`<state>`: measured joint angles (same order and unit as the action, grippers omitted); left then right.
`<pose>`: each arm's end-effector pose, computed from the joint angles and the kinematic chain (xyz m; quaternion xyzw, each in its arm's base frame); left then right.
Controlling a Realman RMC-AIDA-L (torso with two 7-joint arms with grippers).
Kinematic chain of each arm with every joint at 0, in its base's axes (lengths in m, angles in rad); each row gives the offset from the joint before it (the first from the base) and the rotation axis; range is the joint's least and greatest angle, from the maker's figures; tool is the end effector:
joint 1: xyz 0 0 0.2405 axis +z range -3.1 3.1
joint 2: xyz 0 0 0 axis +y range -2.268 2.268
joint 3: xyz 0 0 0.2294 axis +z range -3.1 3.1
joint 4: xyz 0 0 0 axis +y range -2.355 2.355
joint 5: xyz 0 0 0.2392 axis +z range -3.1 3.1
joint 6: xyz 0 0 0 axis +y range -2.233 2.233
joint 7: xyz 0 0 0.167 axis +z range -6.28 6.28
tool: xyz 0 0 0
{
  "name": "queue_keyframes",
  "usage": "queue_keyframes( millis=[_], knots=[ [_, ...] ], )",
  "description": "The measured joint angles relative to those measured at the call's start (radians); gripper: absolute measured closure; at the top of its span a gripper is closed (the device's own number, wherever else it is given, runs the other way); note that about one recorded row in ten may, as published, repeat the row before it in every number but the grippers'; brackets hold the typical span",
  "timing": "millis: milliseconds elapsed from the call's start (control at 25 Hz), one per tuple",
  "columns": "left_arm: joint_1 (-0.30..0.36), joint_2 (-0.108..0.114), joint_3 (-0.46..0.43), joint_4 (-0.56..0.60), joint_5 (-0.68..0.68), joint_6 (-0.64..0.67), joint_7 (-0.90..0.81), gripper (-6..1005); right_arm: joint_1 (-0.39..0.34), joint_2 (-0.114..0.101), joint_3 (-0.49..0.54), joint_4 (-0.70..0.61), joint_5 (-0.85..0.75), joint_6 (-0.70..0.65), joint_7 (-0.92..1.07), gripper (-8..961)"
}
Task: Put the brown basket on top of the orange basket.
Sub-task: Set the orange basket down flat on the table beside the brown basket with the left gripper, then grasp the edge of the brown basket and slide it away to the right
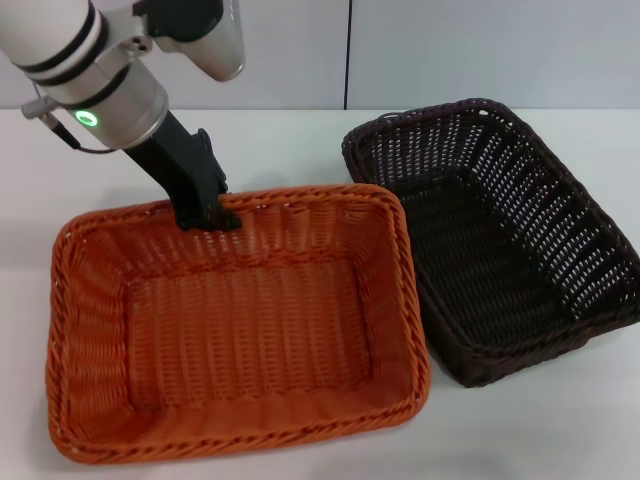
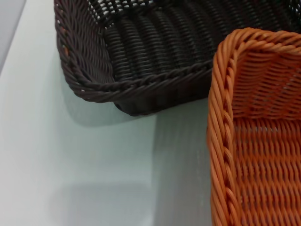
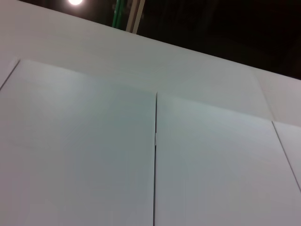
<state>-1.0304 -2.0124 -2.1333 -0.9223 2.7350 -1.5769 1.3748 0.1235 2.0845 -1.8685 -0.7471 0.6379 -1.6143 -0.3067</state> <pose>-0.1289 0.4431 0.0251 -0.9704 -0.0103 0.2177 0.1041 0.2426 0.3060 0.1062 -0.4258 -0.0252 0.4090 0.8067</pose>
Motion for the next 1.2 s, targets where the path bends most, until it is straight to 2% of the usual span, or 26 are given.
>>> queue_keyframes(
  millis=[240,520,800,1040,1200],
  knots=[
    [0.013,-0.009,0.001,-0.002,0.005,0.005,-0.009,768,-0.002,0.0,-0.002,0.0,0.0,-0.012,0.0,163],
    [0.051,-0.041,0.022,-0.063,0.01,0.007,-0.008,763,-0.008,0.0,-0.002,0.001,0.0,-0.027,0.0,163],
    [0.056,-0.044,0.067,-0.062,0.013,0.034,-0.019,757,-0.015,0.002,-0.005,0.0,0.001,-0.04,0.0,162],
    [0.065,-0.045,0.099,-0.067,0.014,0.081,-0.034,587,-0.018,0.002,-0.014,0.0,0.003,-0.046,-0.003,162],
    [0.075,-0.045,0.102,-0.082,0.014,0.129,-0.035,532,-0.018,0.002,-0.015,-0.001,0.002,-0.046,-0.006,162]
  ],
)
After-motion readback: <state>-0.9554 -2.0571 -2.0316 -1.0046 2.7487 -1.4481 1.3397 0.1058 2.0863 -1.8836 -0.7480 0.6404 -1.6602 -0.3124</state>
